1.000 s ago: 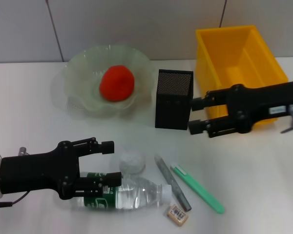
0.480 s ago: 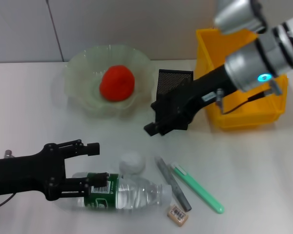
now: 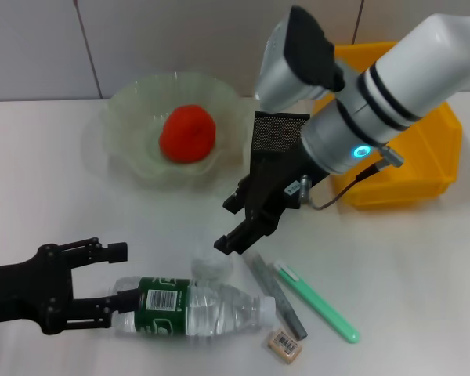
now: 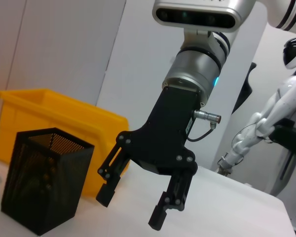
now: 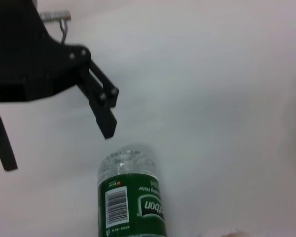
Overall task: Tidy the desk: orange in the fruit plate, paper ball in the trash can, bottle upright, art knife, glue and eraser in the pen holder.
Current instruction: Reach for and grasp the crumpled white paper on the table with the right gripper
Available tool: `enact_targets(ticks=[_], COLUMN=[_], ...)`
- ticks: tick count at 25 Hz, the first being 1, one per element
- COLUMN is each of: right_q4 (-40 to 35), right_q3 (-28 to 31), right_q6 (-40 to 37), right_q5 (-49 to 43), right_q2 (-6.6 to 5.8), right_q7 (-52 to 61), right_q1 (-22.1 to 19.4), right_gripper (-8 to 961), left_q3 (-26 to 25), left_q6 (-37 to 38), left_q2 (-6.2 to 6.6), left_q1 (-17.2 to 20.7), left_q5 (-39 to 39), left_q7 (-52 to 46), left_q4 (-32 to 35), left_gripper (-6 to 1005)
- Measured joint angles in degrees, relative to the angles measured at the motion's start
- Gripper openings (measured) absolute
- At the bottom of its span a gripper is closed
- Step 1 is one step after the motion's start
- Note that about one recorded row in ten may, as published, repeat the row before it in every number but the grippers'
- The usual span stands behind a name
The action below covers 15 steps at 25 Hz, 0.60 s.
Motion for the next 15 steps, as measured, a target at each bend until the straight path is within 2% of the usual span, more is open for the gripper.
enact_targets(ticks=[6, 15], right_q4=[1.49, 3.91], right_q3=[-5.61, -15.76], right_q6=[3.85, 12.14], right_q5=[2.7, 8.98], right_q2=[0.12, 0.15], right_q7=[0.13, 1.11], right_q1=[0.0, -0.41], right_gripper=[734, 734], left_q3=[-0.54, -0.62], left_q6=[0.0, 0.47], left_q2=[1.02, 1.25], left_q1=[1.01, 1.74], left_q5=[0.03, 0.42], left_q7=[-0.06, -1.46], left_q4=[0.11, 0.11], left_gripper=[797, 795])
